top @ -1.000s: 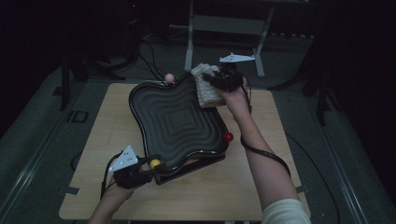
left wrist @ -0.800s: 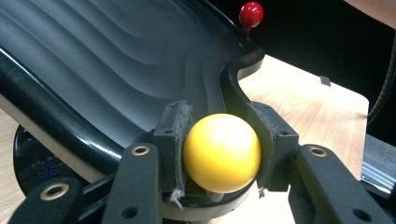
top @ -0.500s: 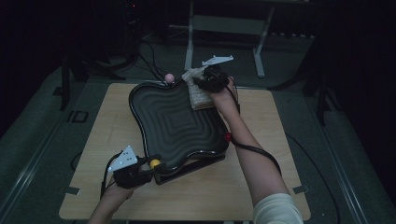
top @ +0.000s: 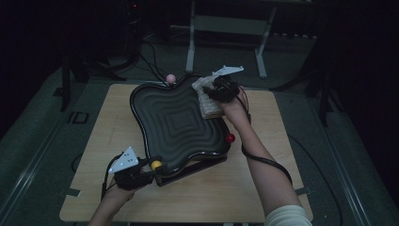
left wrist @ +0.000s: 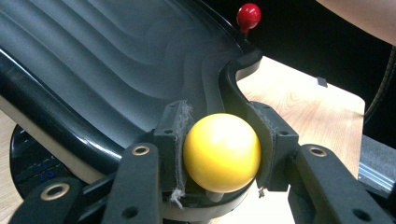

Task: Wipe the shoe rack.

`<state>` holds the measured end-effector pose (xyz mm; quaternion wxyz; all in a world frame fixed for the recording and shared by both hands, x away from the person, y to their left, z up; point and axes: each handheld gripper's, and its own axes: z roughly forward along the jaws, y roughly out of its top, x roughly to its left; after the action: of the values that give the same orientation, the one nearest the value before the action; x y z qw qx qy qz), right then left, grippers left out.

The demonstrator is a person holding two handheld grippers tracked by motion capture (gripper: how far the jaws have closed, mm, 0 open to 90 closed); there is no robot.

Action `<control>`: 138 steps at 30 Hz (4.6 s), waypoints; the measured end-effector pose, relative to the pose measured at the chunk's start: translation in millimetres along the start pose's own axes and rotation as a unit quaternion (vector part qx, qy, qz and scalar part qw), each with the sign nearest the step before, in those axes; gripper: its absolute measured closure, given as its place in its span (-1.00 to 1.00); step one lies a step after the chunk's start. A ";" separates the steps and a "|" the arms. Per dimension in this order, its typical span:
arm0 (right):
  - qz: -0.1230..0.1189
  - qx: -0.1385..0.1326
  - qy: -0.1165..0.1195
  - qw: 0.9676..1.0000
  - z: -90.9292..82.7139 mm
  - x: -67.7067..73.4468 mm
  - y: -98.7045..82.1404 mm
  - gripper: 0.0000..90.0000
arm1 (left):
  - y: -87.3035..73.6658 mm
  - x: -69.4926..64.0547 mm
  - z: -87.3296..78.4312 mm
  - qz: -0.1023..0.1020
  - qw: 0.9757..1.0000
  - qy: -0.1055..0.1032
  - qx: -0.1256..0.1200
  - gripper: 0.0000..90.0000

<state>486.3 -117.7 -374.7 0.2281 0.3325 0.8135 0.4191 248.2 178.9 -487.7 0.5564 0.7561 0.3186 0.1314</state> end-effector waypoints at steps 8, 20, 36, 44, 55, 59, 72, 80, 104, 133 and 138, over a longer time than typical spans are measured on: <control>-0.012 0.009 -0.008 1.000 -14.9 3.0 -22.3 0.50 | -0.2 -1.1 -0.1 0.000 1.000 0.004 0.000 0.32; 0.016 0.018 0.027 0.999 -35.6 3.0 -64.7 0.50 | -0.1 -0.7 0.1 0.000 1.000 0.002 0.000 0.32; 0.001 0.036 0.041 0.999 -53.9 4.5 -95.0 0.51 | 0.0 -5.4 0.3 0.003 1.000 0.018 0.002 0.32; 0.010 0.039 0.036 0.999 -56.5 6.7 -98.1 0.50 | 2.6 -0.3 0.7 0.007 1.000 -0.001 0.013 0.32; 0.032 0.007 0.038 0.999 -57.5 3.6 -65.2 0.53 | 3.2 1.8 0.9 0.008 1.000 -0.011 0.015 0.31; 0.034 -0.016 0.042 0.998 -53.1 4.5 -33.6 0.53 | 1.9 1.9 0.5 0.009 1.000 -0.010 0.010 0.31; 0.032 -0.032 0.031 0.999 -3.1 11.7 40.6 0.53 | -0.2 2.5 0.7 0.007 1.000 -0.015 0.000 0.32; 0.037 0.005 -0.003 0.999 18.0 12.0 32.3 0.53 | -0.5 2.1 0.7 0.007 1.000 -0.012 -0.001 0.32; 0.062 0.036 0.006 0.997 -22.6 36.7 -43.4 0.53 | -0.5 1.0 1.0 0.007 1.000 -0.008 -0.002 0.32; 0.053 0.034 -0.005 0.998 -44.9 65.4 -83.0 0.53 | -1.7 1.3 1.1 0.004 1.000 -0.009 -0.006 0.32; 0.063 0.027 0.017 0.997 -46.7 57.9 -77.3 0.53 | -1.9 1.7 1.1 0.003 1.000 -0.011 -0.007 0.32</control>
<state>389.8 -133.1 -419.0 0.1779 0.3821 0.8057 0.4162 249.4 179.5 -490.1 0.5649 0.7543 0.3094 0.1270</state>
